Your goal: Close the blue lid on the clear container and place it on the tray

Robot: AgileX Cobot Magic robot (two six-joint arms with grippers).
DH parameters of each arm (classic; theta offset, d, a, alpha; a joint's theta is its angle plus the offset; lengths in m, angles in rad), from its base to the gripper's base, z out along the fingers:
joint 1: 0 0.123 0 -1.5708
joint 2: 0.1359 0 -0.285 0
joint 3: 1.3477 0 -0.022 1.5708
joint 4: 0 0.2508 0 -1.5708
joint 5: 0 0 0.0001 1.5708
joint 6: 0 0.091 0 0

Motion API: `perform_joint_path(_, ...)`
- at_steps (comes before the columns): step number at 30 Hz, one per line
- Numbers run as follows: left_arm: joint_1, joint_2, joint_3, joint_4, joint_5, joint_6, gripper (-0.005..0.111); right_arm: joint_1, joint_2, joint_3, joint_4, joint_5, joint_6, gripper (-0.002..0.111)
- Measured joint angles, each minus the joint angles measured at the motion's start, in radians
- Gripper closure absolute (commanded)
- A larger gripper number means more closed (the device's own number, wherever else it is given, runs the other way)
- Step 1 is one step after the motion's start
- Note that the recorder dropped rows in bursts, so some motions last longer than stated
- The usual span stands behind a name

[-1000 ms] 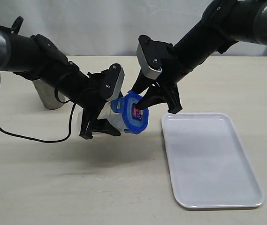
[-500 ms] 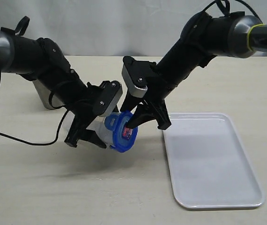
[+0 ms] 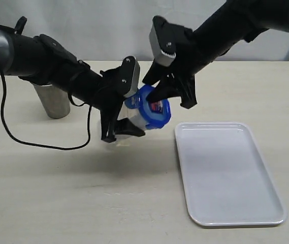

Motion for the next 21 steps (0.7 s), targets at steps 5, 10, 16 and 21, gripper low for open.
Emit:
perform_joint_path(5, 0.015, 0.0, -0.011, -0.138, -0.057, 0.0, 0.107, -0.038, -0.053, 0.0, 0.094, -0.008, 0.082, 0.065)
perform_joint_path(10, 0.045, 0.0, -0.011, -0.173, -0.108, 0.0, 0.107, -0.045, -0.092, 0.0, 0.185, -0.062, 0.239, 0.065)
perform_joint_path(16, 0.046, 0.0, -0.011, -0.183, -0.145, 0.0, 0.107, -0.018, -0.091, 0.0, 0.153, -0.238, 0.611, 0.065)
perform_joint_path(21, 0.047, 0.0, -0.011, -0.181, -0.151, 0.0, 0.107, 0.044, -0.075, 0.0, 0.119, -0.271, 0.756, 0.076)
